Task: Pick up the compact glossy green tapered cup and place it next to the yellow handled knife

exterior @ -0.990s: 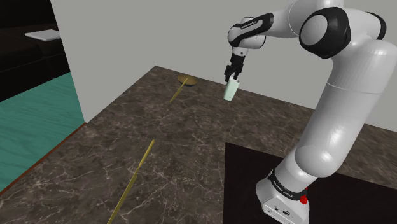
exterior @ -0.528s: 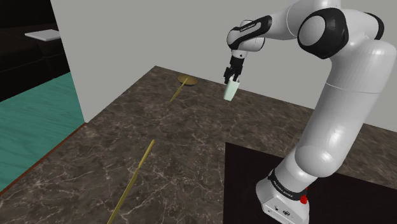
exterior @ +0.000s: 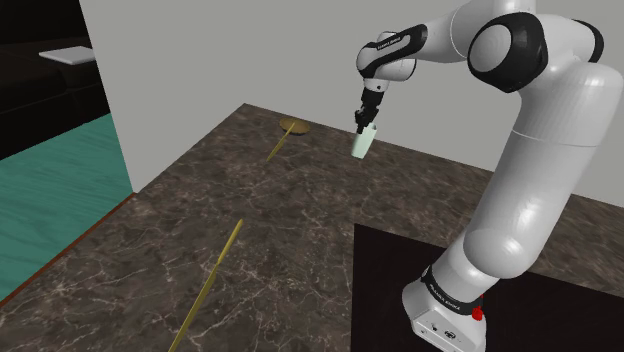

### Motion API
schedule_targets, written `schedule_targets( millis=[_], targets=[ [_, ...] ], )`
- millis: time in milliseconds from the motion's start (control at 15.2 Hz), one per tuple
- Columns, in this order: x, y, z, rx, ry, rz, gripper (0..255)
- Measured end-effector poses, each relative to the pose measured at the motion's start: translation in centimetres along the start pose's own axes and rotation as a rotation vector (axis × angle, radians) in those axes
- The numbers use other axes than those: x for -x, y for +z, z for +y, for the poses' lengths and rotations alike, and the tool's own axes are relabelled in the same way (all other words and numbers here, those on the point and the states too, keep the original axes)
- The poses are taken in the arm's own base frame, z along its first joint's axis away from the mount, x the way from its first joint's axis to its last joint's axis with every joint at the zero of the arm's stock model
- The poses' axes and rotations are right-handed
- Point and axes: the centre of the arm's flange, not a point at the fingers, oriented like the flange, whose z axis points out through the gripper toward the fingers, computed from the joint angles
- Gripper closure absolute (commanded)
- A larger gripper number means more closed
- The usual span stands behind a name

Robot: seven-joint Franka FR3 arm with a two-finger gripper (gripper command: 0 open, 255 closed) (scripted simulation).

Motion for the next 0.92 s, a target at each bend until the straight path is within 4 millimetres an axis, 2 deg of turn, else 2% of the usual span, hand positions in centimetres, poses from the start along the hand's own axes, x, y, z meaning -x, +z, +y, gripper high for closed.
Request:
schedule_targets(
  millis=[330, 924],
  targets=[
    [0.0, -0.2, 0.0, 0.000, 0.000, 0.000, 255],
    [0.4, -4.7, 0.0, 0.000, 0.000, 0.000, 255]
  ],
)
